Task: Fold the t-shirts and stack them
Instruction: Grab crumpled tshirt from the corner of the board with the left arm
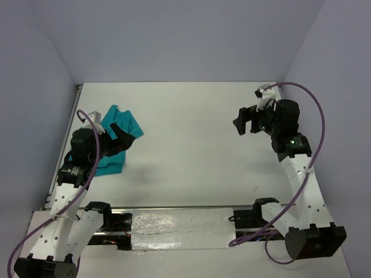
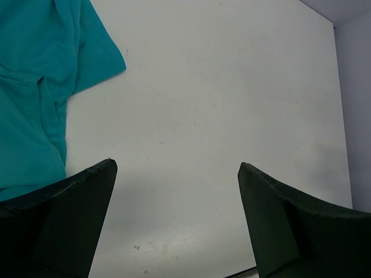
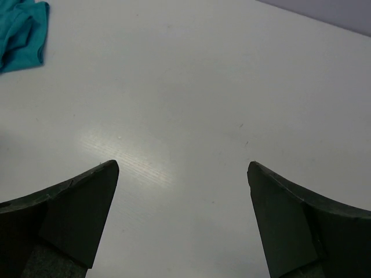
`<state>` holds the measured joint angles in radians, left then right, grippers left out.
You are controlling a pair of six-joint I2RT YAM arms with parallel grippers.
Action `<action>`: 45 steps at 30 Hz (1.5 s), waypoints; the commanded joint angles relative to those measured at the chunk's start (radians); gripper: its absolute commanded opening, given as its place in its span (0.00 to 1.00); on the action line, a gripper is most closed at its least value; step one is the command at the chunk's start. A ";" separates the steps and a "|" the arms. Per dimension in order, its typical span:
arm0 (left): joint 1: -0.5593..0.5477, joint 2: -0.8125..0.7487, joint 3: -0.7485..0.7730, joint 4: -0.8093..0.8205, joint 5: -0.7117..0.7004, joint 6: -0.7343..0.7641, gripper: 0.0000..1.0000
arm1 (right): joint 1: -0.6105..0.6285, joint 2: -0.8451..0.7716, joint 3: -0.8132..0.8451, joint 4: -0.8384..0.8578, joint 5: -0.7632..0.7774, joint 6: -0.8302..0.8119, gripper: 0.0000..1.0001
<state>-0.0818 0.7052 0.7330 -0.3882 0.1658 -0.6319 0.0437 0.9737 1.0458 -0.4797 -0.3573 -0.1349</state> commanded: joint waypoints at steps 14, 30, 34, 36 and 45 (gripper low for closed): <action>-0.004 0.028 0.060 -0.029 -0.005 0.015 1.00 | 0.005 -0.052 -0.082 -0.100 -0.445 -0.433 0.99; -0.004 0.302 0.152 -0.246 -0.348 -0.011 0.96 | 0.056 0.053 -0.101 -0.077 -0.440 -0.445 1.00; -0.003 0.473 0.213 -0.203 -0.405 -0.005 0.96 | 0.062 0.056 -0.112 -0.053 -0.443 -0.431 0.99; 0.002 0.546 0.238 -0.178 -0.434 -0.021 0.95 | 0.065 0.051 -0.116 -0.045 -0.442 -0.425 0.99; 0.025 0.816 0.391 -0.172 -0.497 -0.112 0.79 | 0.065 0.043 -0.128 -0.046 -0.422 -0.445 1.00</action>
<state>-0.0654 1.4731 1.0805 -0.5720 -0.2905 -0.7090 0.1005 1.0351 0.9230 -0.5537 -0.7860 -0.5610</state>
